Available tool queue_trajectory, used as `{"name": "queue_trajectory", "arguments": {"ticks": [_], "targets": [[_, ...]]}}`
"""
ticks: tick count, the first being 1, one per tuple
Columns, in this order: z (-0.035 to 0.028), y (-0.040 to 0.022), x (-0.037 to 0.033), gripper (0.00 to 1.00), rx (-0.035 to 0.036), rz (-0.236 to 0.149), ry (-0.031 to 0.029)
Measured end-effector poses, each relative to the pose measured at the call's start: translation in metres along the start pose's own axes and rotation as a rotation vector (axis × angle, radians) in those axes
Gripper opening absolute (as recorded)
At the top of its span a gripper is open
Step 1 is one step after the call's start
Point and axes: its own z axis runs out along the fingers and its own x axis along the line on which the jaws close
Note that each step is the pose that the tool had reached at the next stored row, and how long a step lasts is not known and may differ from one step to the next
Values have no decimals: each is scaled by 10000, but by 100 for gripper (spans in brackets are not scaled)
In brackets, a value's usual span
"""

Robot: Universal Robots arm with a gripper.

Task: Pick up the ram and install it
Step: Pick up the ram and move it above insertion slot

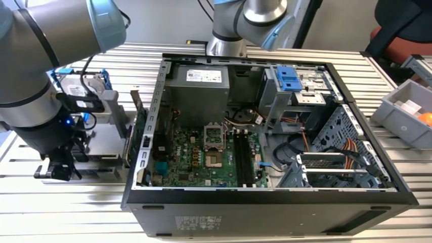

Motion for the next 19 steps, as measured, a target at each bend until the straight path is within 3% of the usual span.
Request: {"name": "queue_trajectory", "arguments": {"ticks": [13, 19], "targets": [[109, 9, -3, 100, 19, 4, -6], [114, 9, -3, 100, 20, 3, -11]]}}
